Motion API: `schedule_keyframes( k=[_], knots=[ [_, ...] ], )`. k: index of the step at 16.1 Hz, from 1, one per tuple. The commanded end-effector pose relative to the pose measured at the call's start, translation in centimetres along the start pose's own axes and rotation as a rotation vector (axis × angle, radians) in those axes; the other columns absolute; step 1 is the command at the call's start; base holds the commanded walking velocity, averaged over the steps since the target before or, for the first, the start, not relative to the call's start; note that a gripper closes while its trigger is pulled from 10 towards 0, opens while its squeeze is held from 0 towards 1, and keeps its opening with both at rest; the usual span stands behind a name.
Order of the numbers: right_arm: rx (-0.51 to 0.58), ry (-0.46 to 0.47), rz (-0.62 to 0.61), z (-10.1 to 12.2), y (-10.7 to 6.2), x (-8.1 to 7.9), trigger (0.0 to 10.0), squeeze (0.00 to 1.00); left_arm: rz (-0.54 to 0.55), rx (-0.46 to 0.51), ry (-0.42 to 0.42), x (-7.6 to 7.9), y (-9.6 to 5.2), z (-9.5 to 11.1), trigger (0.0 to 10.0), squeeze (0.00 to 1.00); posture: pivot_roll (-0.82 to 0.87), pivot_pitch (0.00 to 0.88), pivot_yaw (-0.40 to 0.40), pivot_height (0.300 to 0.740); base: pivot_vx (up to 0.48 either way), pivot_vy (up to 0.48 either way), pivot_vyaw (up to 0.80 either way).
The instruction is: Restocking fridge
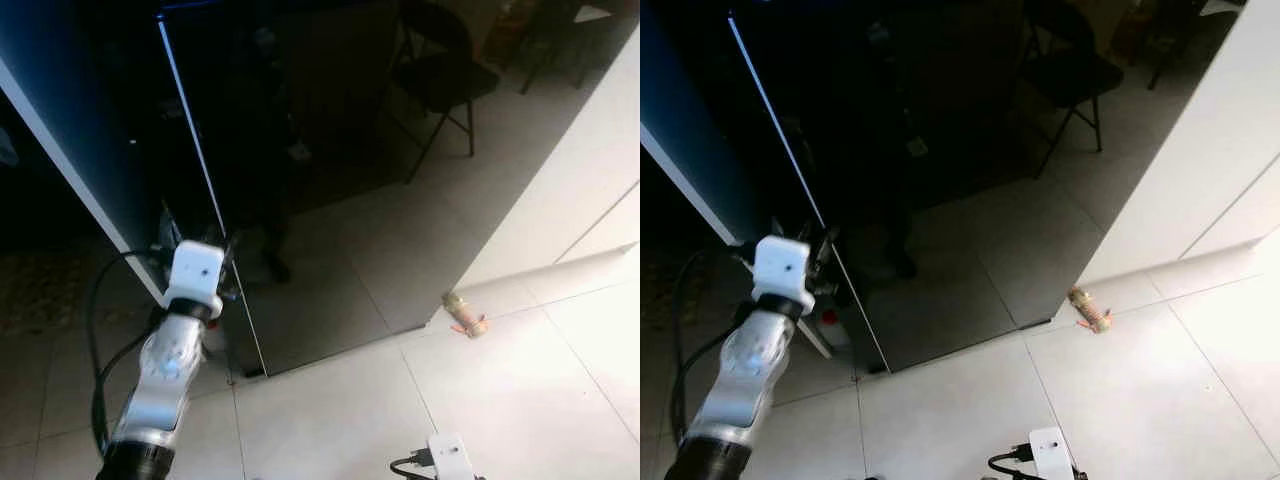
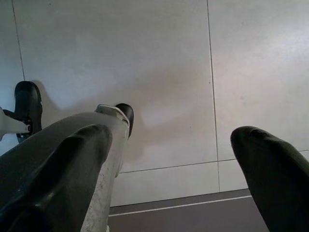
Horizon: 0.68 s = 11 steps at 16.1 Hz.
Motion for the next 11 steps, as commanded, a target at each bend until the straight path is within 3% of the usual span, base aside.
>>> schedule_keyframes(
  k=[1,5,11],
  knots=[
    [-0.031,0.004,0.003,-1.0,-0.2,-0.1,10.0,0.00,0.013,0.002,0.012,0.0,0.3,-0.1,10.0,0.00,-0.13,0.161,-0.040,0.740,0.000,0.000,0.00],
    [-0.031,0.008,0.001,-1.0,-0.2,-0.1,10.0,0.00,0.040,0.018,0.021,-0.2,1.5,0.2,10.0,0.00,-0.14,0.161,-0.038,0.740,0.000,0.000,0.00],
    [-0.031,0.011,0.004,-1.0,-0.1,-0.2,10.0,0.00,0.174,0.017,0.068,-2.1,2.5,0.3,10.0,0.00,-0.14,0.161,-0.037,0.740,0.000,0.000,0.00]
  ],
)
Point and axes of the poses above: a point about 5 cm out from each wrist's last joint towards the gripper, its own y axis pointing out of the wrist towards the gripper, its own z axis along the axis of the wrist's last joint, x = y × z, the point moved 3 cm from there along y, pointing out of the wrist towards the gripper, and after that the axes turned 4 degrees about -y, right-handed, at the moved point
